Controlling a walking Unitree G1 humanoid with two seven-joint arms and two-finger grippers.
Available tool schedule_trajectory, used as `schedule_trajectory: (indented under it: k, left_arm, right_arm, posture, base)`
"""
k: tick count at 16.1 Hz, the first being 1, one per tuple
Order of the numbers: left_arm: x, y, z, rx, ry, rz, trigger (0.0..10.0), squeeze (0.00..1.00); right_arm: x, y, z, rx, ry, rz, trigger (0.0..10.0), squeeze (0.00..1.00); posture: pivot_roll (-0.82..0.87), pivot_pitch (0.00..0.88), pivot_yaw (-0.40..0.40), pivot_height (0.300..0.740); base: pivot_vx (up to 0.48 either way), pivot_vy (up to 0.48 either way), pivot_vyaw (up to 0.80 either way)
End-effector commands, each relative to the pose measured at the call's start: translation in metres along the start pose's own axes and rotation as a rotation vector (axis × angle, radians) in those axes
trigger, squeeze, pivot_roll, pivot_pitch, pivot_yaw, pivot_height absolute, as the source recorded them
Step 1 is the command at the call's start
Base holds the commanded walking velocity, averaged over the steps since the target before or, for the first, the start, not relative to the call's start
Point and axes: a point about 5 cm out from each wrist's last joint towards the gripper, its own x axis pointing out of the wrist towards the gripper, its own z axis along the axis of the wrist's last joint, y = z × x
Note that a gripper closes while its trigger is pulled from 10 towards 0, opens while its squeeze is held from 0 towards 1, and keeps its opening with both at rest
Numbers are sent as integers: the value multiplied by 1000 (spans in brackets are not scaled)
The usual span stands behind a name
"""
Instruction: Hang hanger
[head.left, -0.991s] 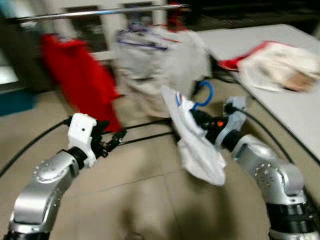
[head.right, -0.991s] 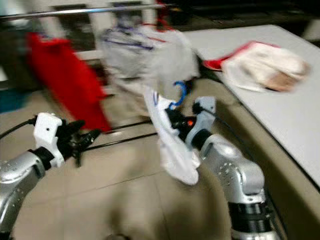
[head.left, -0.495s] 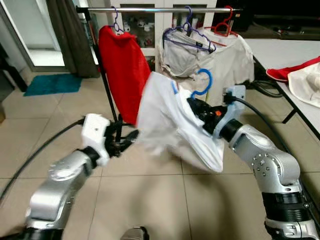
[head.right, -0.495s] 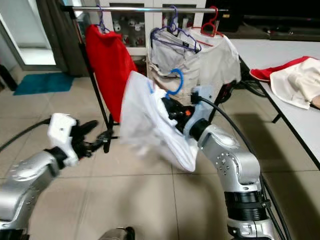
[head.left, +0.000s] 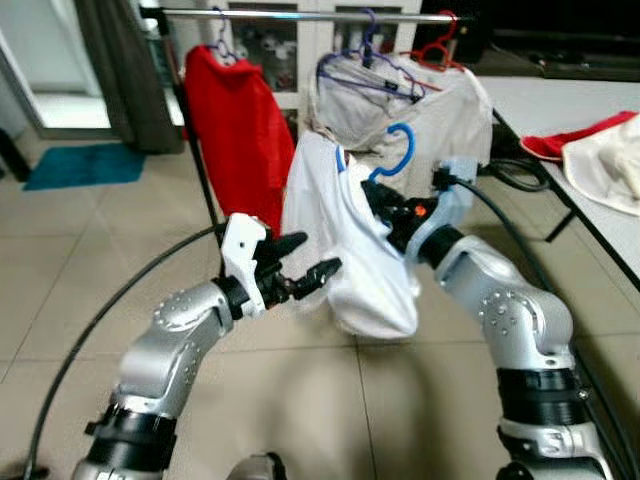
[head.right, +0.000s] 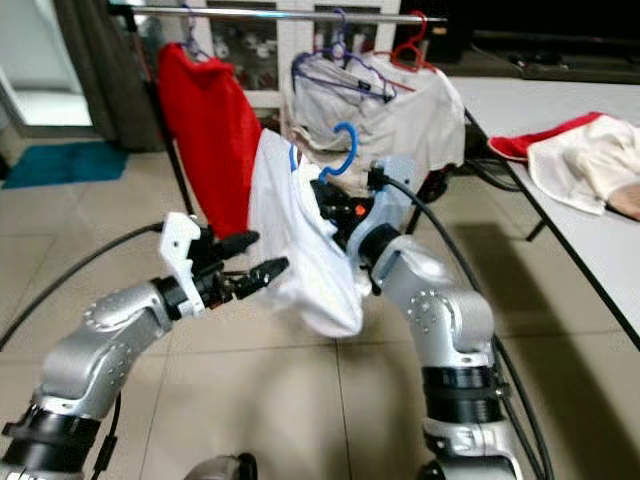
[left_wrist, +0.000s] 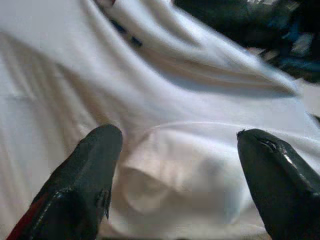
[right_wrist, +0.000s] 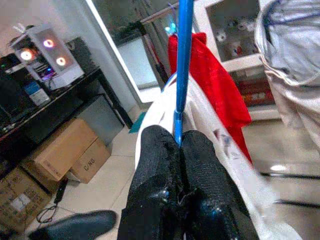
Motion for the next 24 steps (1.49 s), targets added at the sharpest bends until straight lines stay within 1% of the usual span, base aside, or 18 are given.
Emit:
schedule_trajectory:
  k: [1, 3, 4, 5, 6, 8, 9, 11, 12, 14, 18, 24]
  left_arm:
    - [5, 5, -2, -33, 6, 13, 10000, 0]
    - [11, 6, -8, -74, -8, -32, 10000, 0]
    - [15, 6, -9, -113, -26, -48, 4392, 0]
    - [19, 8, -9, -130, -37, -54, 824, 0]
    - [26, 13, -9, -140, -45, -47, 0, 0]
    - [29, 17, -10, -124, -29, -35, 0, 0]
    - [33, 22, -10, -103, -19, -21, 0, 0]
    - [38, 25, -8, -75, -11, -30, 0, 0]
    - [39, 24, -7, -77, -20, -42, 0, 0]
    - [40, 18, -7, -87, -38, -93, 0, 0]
    - [40, 13, -17, -71, -19, -138, 0, 0]
    - [38, 11, -20, -60, -14, -164, 0, 0]
  right_arm:
    - [3, 9, 14, 9, -43, 29, 10000, 0]
    - [5, 15, 17, 31, -54, 48, 10000, 0]
    - [6, 18, 18, 36, -56, 58, 10000, 0]
    - [6, 21, 19, 41, -58, 68, 10000, 0]
    - [7, 25, 21, 53, -64, 82, 10000, 0]
    - [7, 26, 22, 58, -63, 87, 10000, 0]
    - [7, 28, 23, 63, -63, 93, 10000, 0]
    - [7, 30, 23, 70, -63, 97, 10000, 0]
    - [7, 31, 23, 72, -64, 95, 10000, 0]
    - [6, 29, 22, 84, -68, 78, 10000, 0]
    - [6, 28, 21, 91, -66, 67, 10000, 0]
    - [5, 26, 21, 100, -67, 57, 10000, 0]
  posture:
    - [-47, 30, -13, 740]
    - [-49, 32, -18, 740]
    - [-51, 33, -18, 740]
    - [-54, 35, -18, 740]
    - [-60, 35, -18, 740]
    - [-63, 34, -17, 740]
    - [-67, 34, -14, 740]
    - [-71, 34, -7, 740]
    - [-73, 33, -2, 740]
    - [-71, 33, 2, 740]
    - [-67, 31, 4, 740]
    - [-71, 23, 7, 740]
  base:
    - [0, 0, 0]
    - [0, 0, 0]
    - [0, 0, 0]
    - [0, 0, 0]
    - [0, 0, 0]
    - [0, 0, 0]
    - [0, 0, 0]
    - [0, 0, 0]
    - [0, 0, 0]
    - [0, 0, 0]
    - [0, 0, 0]
    - [0, 0, 0]
